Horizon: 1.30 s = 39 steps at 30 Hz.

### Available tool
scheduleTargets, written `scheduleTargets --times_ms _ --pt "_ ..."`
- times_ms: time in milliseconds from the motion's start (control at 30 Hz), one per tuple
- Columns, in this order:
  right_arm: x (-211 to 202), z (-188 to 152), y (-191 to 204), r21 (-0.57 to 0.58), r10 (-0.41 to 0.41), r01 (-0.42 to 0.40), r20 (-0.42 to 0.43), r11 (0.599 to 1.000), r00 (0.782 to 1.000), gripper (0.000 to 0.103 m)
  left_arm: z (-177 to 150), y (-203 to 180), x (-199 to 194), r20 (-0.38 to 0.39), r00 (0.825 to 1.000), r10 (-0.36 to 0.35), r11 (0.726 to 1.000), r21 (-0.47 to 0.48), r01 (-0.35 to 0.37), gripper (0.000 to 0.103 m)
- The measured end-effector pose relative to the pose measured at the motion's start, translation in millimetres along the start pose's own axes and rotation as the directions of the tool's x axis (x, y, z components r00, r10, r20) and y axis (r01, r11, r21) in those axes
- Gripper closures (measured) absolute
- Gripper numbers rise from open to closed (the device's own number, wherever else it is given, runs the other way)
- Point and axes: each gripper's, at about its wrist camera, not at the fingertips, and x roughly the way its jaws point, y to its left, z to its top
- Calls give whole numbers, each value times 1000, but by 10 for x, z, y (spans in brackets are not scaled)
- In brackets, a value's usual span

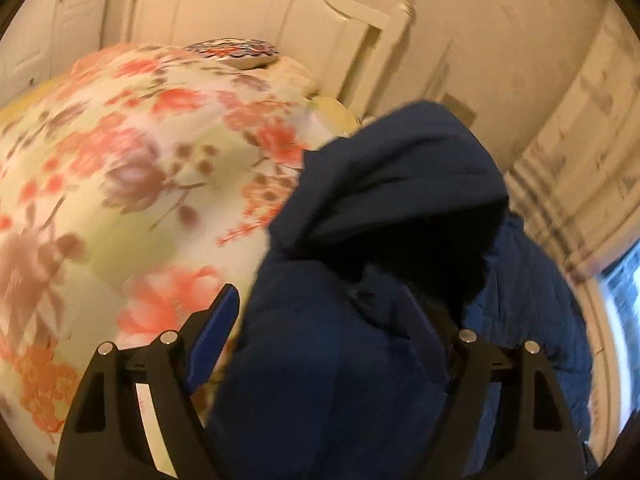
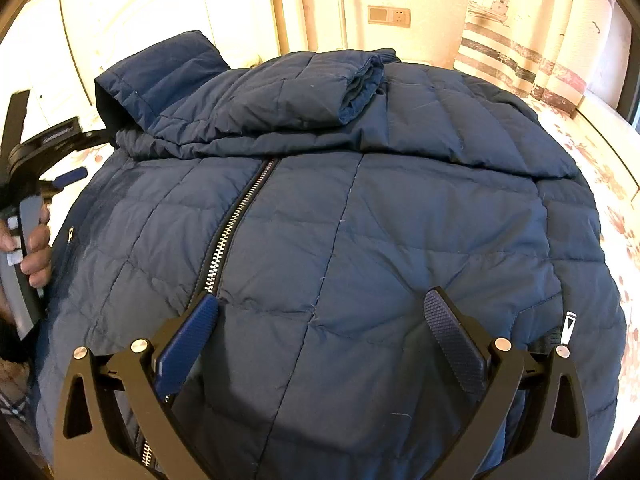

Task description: Fold large clothes

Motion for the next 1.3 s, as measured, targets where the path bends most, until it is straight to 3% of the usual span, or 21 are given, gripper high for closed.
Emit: scheduleTargets --times_ms 100,133,200,300,400,467,667,700,800,867,933,1033,1100,1200,1300 --pt "-16 -12 -2 2 2 -2 6 1000 1000 4 0 -82 129 -39 993 116 993 33 -115 21" --pt "-31 -18 -10 8 6 -6 11 1000 1000 4 -15 -20 210 -56 991 121 992 33 -120 20" --pt "-119 -36 -52 41 27 -29 30 999 999 5 -32 142 232 -70 994 84 996 -9 -85 18" --pt "-305 17 -155 129 168 -180 99 975 981 5 -45 269 217 -74 996 43 998 -48 -46 12" --pt "-362 267 -188 163 189 -210 133 964 973 9 -49 268 199 -72 997 36 998 -48 -40 11" --pt "-332 500 -182 174 193 -217 146 961 970 20 -44 244 213 -78 996 43 998 -35 -46 7" --pt "103 1081 -167 214 267 -292 137 932 954 26 -27 252 229 -79 996 29 999 -32 -31 4" --pt "208 1116 -161 221 261 -283 122 933 957 27 -26 254 228 -79 997 27 999 -33 -30 4" --pt "424 1103 -154 223 228 -246 106 943 968 43 -8 262 265 -79 997 26 999 -31 -28 3" --pt "448 1063 -160 199 216 -242 147 950 965 63 -10 265 256 -78 997 22 999 -34 -24 3" --pt "328 1030 -143 177 210 -246 202 953 957 74 -11 320 218 -59 998 27 997 -64 -31 5" --pt "-46 1094 -31 62 149 -177 315 982 938 78 -26 452 34 34 999 10 991 -132 -5 11" --pt "-316 1191 -49 20 100 -116 374 993 922 78 -33 499 -139 134 991 7 988 -155 15 12" --pt "-602 1310 -221 3 31 -36 429 999 903 78 -40 542 -410 298 953 61 983 -183 -5 11" --pt "-757 1319 -529 34 -8 -8 446 999 895 78 -40 581 -375 287 955 71 979 -205 -11 10"
